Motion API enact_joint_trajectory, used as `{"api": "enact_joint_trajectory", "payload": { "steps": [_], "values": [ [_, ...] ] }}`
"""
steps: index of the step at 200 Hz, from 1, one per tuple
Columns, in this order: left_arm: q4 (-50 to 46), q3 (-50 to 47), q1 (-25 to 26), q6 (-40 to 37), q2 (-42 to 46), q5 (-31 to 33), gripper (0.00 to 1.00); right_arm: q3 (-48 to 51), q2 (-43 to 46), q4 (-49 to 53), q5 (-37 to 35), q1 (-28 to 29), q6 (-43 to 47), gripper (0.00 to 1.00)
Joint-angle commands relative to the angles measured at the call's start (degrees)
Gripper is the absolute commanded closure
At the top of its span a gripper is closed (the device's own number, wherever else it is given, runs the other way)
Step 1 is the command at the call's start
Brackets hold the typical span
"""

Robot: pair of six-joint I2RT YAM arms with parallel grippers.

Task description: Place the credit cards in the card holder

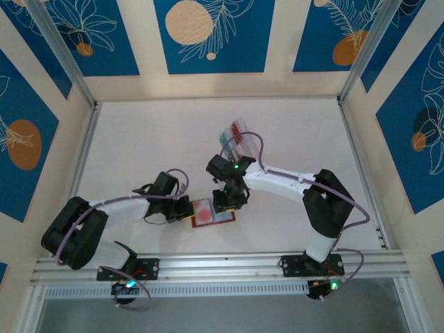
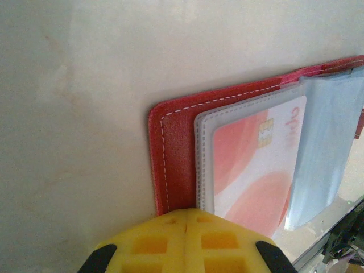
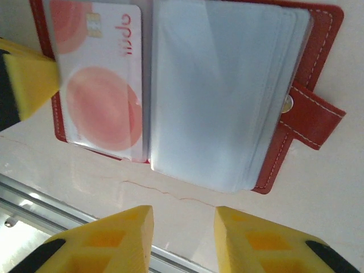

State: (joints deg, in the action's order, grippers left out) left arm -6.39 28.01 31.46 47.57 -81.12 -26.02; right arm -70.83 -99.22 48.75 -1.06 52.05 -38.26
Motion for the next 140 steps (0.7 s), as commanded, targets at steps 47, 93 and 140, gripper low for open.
{"api": "enact_joint_trajectory", "payload": {
  "steps": [47, 93, 140],
  "values": [
    [-2.4, -2.7, 1.3, -1.0, -5.0, 1.8, 1.0, 1.3, -4.1, -2.1, 1.7, 0.7, -2.6, 0.64],
    [-2.5, -2.9, 1.2, -1.2, -5.2, 1.9, 1.0, 0.8, -7.1, -0.1, -1.4, 1.0, -3.4, 0.63],
    [-2.4, -2.7, 1.3, -1.7, -6.1, 2.1, 1.0, 0.9, -10.3, -3.0, 0.7, 1.8, -4.4, 0.61]
  ]
}}
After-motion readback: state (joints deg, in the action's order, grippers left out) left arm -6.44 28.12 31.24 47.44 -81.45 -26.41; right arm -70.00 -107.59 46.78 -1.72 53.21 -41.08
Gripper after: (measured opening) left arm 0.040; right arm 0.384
